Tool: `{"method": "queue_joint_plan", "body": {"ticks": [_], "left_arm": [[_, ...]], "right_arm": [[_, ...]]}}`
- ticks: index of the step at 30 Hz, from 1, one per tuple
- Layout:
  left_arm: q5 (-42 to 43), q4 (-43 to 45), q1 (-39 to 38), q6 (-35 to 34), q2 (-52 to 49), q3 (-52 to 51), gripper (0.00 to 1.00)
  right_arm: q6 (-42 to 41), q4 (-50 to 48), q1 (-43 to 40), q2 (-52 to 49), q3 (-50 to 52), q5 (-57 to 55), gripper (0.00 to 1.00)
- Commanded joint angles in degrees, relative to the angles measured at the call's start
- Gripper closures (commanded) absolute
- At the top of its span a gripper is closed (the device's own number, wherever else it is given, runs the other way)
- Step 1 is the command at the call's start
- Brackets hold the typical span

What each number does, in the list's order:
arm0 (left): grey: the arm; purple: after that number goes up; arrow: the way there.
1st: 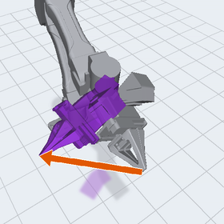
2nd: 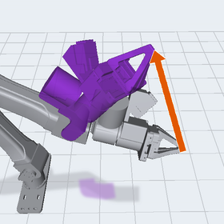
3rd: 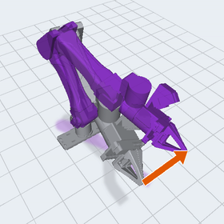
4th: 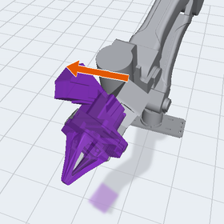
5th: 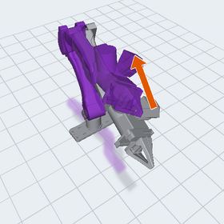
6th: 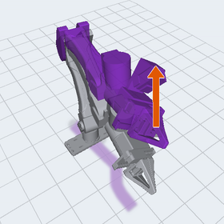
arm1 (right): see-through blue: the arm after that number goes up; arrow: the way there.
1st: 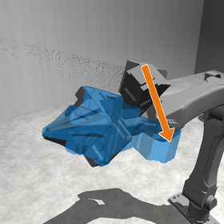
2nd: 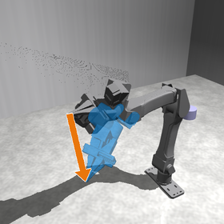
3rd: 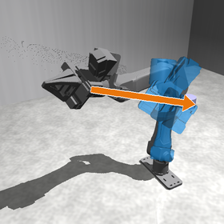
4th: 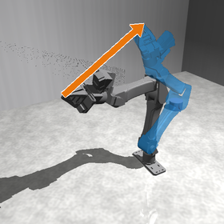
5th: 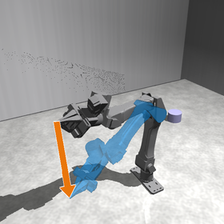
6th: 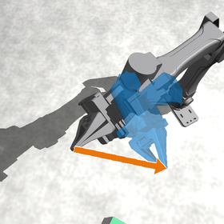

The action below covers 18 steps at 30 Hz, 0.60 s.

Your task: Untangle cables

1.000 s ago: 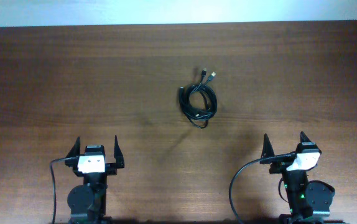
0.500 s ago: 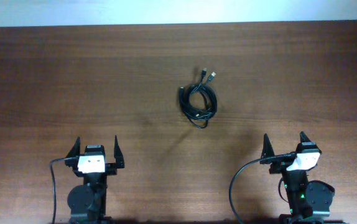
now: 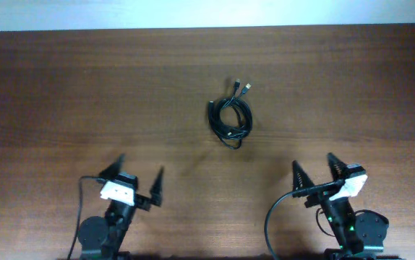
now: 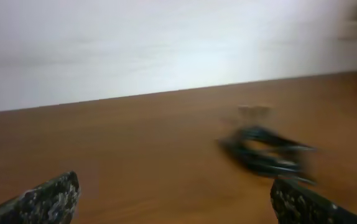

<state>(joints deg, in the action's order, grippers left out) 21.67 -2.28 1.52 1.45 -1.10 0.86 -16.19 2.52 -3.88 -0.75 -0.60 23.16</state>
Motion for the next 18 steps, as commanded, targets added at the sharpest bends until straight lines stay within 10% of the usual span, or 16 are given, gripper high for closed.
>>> {"method": "queue_joint_plan", "body": {"ticks": [1, 10, 18], "left_arm": [[19.1, -1.5, 0.0, -1.5, 0.4, 1.9, 0.01], [1.0, -24.9, 0.0, -5.1, -9.2, 22.6, 0.01], [-3.1, -53.5, 0.0, 2.1, -51.6, 72.7, 0.01]], "right_arm": [[-4.2, 0.7, -0.2, 0.0, 0.3, 16.3, 0.01], [-2.0, 11.5, -0.2, -1.1, -13.4, 13.3, 0.01], [5.2, 34.3, -0.2, -29.9, -50.0, 11.8, 0.01]]}}
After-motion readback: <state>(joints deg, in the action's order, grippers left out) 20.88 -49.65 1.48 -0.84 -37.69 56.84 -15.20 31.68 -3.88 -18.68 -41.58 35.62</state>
